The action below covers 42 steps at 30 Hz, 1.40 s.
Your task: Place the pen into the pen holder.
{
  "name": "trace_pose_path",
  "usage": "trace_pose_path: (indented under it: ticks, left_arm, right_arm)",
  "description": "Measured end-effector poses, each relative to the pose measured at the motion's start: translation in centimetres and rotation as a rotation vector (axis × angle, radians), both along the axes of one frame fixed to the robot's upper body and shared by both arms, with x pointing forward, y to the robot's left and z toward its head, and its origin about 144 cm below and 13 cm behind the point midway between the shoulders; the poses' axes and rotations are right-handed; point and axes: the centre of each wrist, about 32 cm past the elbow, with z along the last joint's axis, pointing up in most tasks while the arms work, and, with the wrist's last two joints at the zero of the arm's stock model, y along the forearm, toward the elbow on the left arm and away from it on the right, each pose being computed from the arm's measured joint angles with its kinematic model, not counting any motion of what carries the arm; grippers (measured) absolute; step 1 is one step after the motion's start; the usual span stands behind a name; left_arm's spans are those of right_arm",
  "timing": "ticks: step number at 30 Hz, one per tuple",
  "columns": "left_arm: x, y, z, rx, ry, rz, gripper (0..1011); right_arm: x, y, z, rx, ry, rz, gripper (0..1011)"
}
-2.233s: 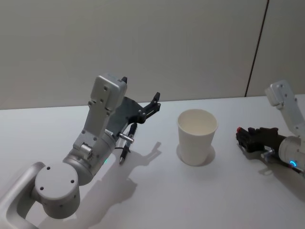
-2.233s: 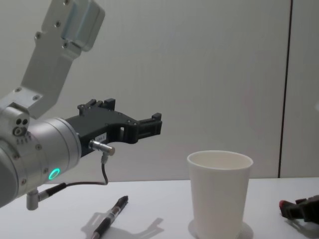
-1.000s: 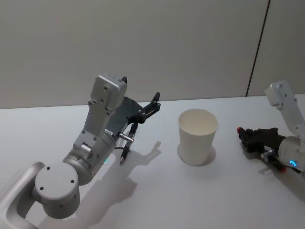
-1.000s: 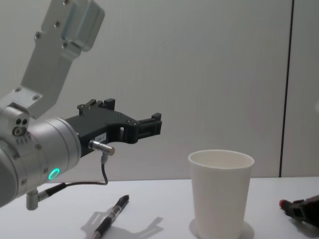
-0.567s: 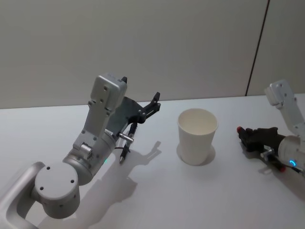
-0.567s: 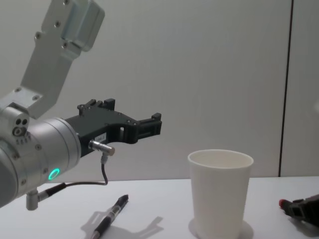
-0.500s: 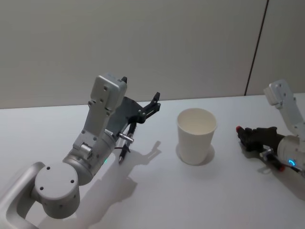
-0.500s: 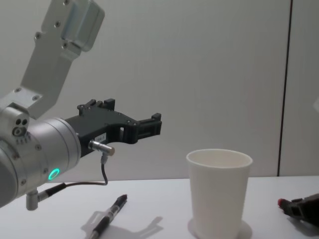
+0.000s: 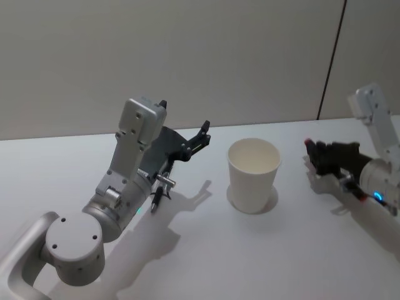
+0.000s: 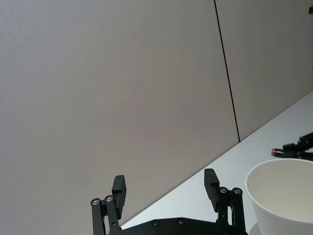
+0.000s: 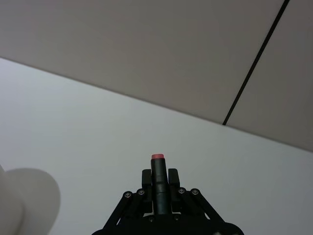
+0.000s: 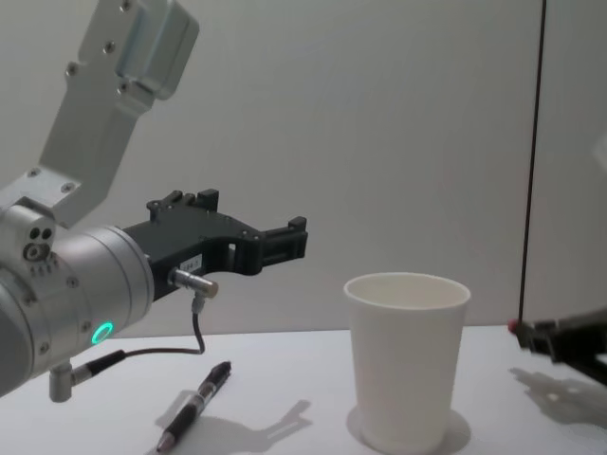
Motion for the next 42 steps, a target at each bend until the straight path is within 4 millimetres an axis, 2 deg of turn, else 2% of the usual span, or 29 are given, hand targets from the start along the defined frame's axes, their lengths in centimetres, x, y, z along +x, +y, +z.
trace_pose_path:
  ticks: [32,42]
  left_arm:
    - [0.0,0.0,0.0,0.0,0.0,0.0,1001]
    - [0.0,0.0,0.0,0.0,0.0,0.0,1001]
  right_arm:
    - [0.8,2.2,6.9,0.151,-0.527,0.041,187]
    - [0.8,2.8,6.7,0.183,-0.596,0.062,187]
